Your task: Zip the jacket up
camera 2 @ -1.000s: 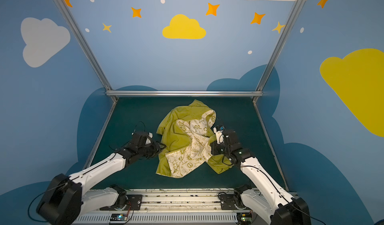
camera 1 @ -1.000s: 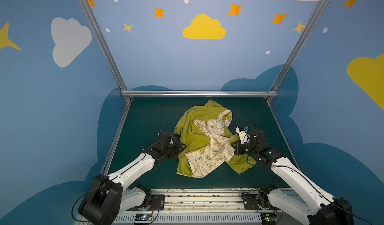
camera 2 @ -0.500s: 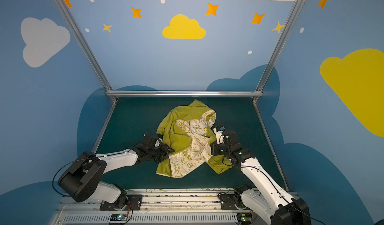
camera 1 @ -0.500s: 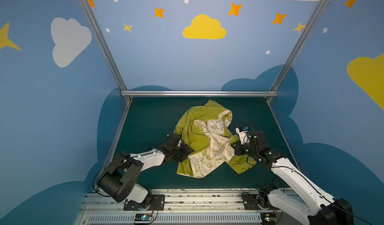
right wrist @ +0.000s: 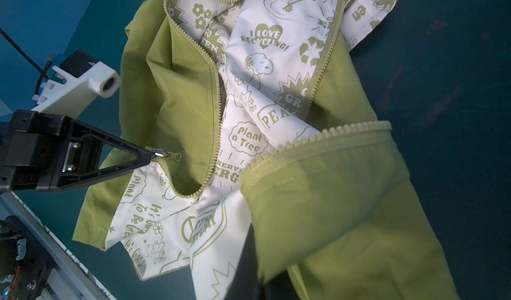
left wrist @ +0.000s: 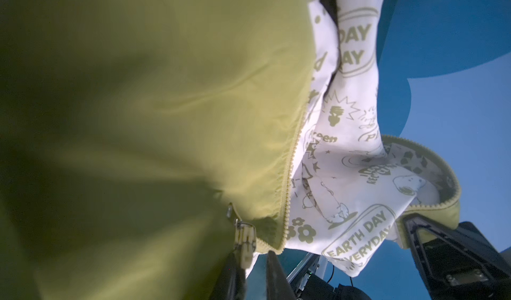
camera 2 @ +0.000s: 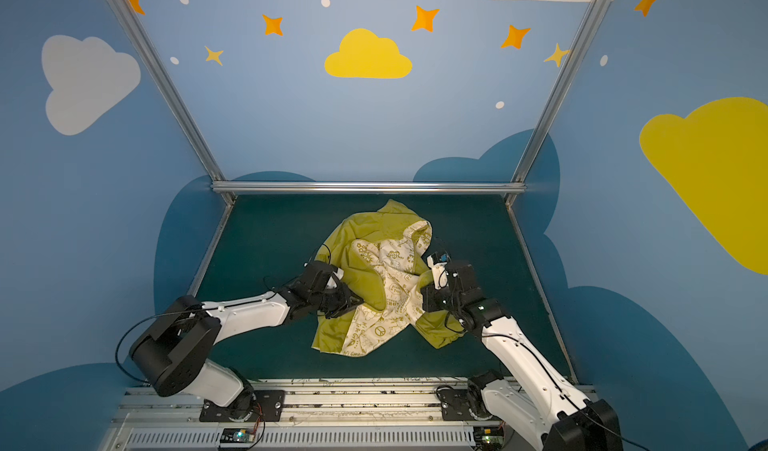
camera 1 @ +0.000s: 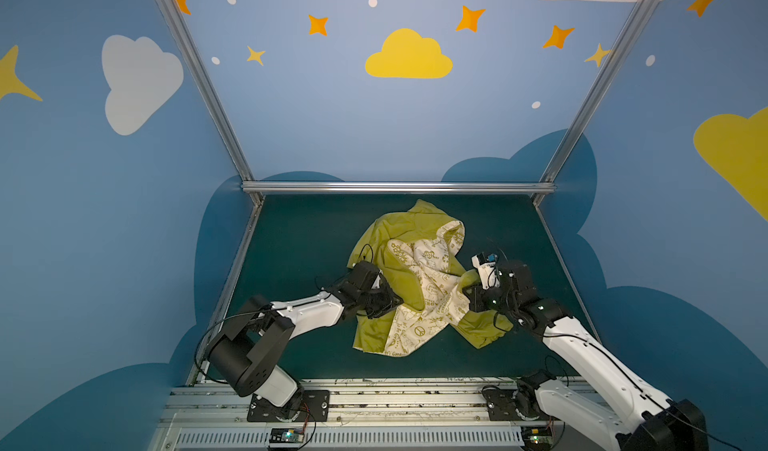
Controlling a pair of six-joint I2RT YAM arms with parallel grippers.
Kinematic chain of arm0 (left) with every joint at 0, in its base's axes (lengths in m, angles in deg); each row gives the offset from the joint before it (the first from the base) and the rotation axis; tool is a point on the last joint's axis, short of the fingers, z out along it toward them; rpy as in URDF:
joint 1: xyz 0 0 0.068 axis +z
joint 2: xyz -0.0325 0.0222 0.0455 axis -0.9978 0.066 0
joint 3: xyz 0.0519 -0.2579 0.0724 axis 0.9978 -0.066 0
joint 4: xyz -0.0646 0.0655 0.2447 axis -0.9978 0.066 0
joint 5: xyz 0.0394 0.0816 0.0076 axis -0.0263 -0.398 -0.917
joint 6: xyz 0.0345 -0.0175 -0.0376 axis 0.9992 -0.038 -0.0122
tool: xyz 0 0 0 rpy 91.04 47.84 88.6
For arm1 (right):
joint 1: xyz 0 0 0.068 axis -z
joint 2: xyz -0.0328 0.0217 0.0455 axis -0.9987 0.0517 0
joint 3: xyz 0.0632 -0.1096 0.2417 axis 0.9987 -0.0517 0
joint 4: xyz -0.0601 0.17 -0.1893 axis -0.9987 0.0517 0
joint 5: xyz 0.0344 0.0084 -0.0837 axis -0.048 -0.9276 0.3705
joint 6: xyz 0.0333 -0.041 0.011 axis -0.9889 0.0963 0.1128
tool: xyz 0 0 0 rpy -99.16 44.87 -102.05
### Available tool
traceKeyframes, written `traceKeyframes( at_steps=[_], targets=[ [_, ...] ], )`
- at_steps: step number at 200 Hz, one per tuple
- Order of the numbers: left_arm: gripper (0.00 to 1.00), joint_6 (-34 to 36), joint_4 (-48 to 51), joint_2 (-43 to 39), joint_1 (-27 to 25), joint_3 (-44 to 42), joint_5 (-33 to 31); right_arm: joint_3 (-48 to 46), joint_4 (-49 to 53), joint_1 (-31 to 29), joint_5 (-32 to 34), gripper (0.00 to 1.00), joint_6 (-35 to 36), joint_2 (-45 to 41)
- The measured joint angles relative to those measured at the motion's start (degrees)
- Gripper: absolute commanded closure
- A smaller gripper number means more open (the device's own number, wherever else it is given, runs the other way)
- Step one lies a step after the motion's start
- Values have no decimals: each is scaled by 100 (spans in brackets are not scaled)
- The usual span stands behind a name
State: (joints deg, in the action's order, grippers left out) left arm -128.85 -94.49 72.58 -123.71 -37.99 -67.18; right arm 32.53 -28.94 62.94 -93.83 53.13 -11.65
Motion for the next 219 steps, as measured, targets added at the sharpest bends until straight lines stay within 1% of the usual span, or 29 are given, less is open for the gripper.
traceKeyframes(
  at_steps=[44, 73, 92, 103, 115, 118, 119, 120, 123, 129, 134, 144, 150, 157, 173, 198, 205, 219],
  targets=[
    [97, 743, 452, 225, -496, 682, 98, 2, 76, 9, 192, 100, 46, -177],
    [97, 1368, 804, 247, -855, 839, 50, 35, 181, 35, 249, 100, 52, -227],
    [97, 1950, 1143, 214, -1322, 977, -201, 286, 393, 44, 262, 100, 9, -184],
    [90, 2275, 1307, 160, -1663, 1054, -369, 533, 531, 44, 234, 100, -11, -92],
    [88, 2496, 1349, 70, -1969, 1054, -450, 824, 717, 44, 223, 100, -17, 46],
    [83, 2546, 1351, 50, -2028, 1045, -463, 901, 774, 44, 225, 100, -22, 83],
    [80, 2564, 1349, 37, -2059, 1036, -461, 916, 787, 44, 225, 100, -22, 92],
    [80, 2570, 1346, 31, -2072, 1032, -461, 946, 813, 44, 229, 100, -24, 107],
    [74, 2599, 1331, 7, -2124, 1010, -466, 992, 852, 44, 240, 100, -26, 133],
    [54, 2671, 1294, -48, -2208, 946, -463, 1091, 951, 44, 269, 100, -33, 184],
    [42, 2660, 1233, -107, -2249, 861, -470, 1143, 1032, 44, 302, 100, -37, 210],
    [26, 2627, 1132, -219, -2271, 669, -485, 1178, 1158, 44, 393, 100, -52, 223],
    [19, 2573, 1029, -317, -2258, 498, -511, 1178, 1235, 44, 439, 100, -55, 223],
    [15, 2461, 909, -455, -2212, 275, -533, 1178, 1307, 46, 514, 100, -52, 223],
    [11, 2157, 680, -837, -2065, -212, -575, 1141, 1370, 46, 553, 100, -50, 219],
    [12, 1534, 638, -1349, -1947, -468, -826, 1049, 1331, 46, 387, 100, -50, 238],
    [12, 1335, 610, -1449, -1965, -468, -890, 1049, 1331, 46, 337, 100, -50, 269],
    [11, 1154, 702, -1537, -2092, -413, -1067, 1049, 1307, 46, 254, 100, -50, 345]
  ],
)
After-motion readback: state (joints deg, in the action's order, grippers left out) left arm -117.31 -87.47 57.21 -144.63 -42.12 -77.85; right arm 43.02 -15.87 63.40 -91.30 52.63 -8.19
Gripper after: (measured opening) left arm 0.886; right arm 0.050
